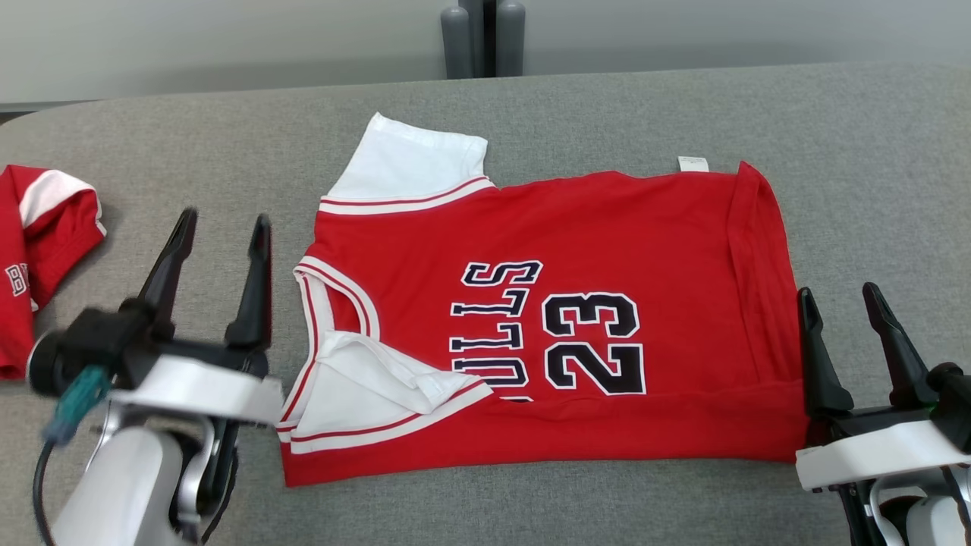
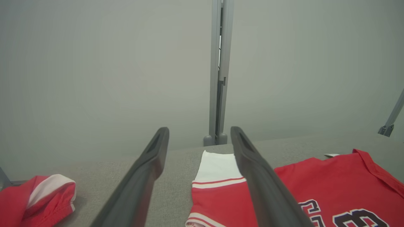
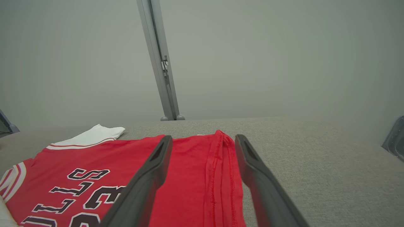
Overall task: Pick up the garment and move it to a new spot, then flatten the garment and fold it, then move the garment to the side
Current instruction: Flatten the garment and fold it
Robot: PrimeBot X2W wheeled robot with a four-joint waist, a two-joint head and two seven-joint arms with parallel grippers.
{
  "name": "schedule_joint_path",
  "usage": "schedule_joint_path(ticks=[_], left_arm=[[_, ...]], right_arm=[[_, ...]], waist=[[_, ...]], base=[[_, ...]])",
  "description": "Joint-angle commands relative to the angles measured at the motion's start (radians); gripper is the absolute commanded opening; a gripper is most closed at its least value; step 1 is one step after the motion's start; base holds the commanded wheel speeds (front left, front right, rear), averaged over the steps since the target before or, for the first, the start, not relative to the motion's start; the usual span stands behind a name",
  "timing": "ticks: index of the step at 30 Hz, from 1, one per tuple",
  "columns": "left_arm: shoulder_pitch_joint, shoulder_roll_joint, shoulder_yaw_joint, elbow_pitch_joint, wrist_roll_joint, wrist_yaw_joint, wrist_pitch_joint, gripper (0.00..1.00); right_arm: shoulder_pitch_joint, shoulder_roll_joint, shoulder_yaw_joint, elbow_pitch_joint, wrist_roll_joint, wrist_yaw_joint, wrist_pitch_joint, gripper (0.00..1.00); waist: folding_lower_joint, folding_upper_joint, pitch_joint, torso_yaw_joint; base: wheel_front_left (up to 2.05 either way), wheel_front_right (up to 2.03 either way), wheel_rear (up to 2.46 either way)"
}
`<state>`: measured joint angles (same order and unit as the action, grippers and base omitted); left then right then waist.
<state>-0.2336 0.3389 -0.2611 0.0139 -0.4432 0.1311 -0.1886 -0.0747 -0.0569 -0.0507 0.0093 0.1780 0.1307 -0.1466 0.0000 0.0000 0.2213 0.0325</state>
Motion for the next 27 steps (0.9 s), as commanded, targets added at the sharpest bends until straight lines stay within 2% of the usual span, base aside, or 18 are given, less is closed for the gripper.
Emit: schedule_joint_path(ticks=[1,5,13,20,27], left_arm=[[-0.062,-0.003,-0.016,0.013,-0.009,-0.024,0.022,1.00],[-0.213,-0.018,-0.056,0.080,-0.019,-0.079,0.087,1.00],[-0.517,-0.047,-0.077,0.423,-0.088,-0.186,0.231,1.00],[-0.688,-0.039,-0.060,0.705,-0.132,-0.223,0.279,1.00],[-0.830,0.023,-0.085,0.934,-0.131,-0.252,0.336,1.00]], right_arm=[[-0.015,0.000,0.006,-0.001,0.008,0.000,0.001,1.00],[-0.030,0.000,0.028,0.004,0.015,0.000,0.000,1.00],[-0.078,0.001,0.097,0.046,0.041,0.000,-0.028,1.00],[-0.101,0.003,0.144,0.089,0.069,0.000,-0.056,1.00],[-0.122,0.004,0.194,0.126,0.099,0.000,-0.083,1.00]], waist=[[0.0000,0.0000,0.010,-0.005],[0.0000,0.0000,0.040,-0.034],[0.0000,0.0000,0.135,-0.150],[0.0000,0.0000,0.207,-0.234],[0.0000,0.0000,0.284,-0.309]], base=[[0.00,0.00,0.00],[0.00,0.00,0.00],[0.00,0.00,0.00],[0.00,0.00,0.00],[0.00,0.00,0.00]])
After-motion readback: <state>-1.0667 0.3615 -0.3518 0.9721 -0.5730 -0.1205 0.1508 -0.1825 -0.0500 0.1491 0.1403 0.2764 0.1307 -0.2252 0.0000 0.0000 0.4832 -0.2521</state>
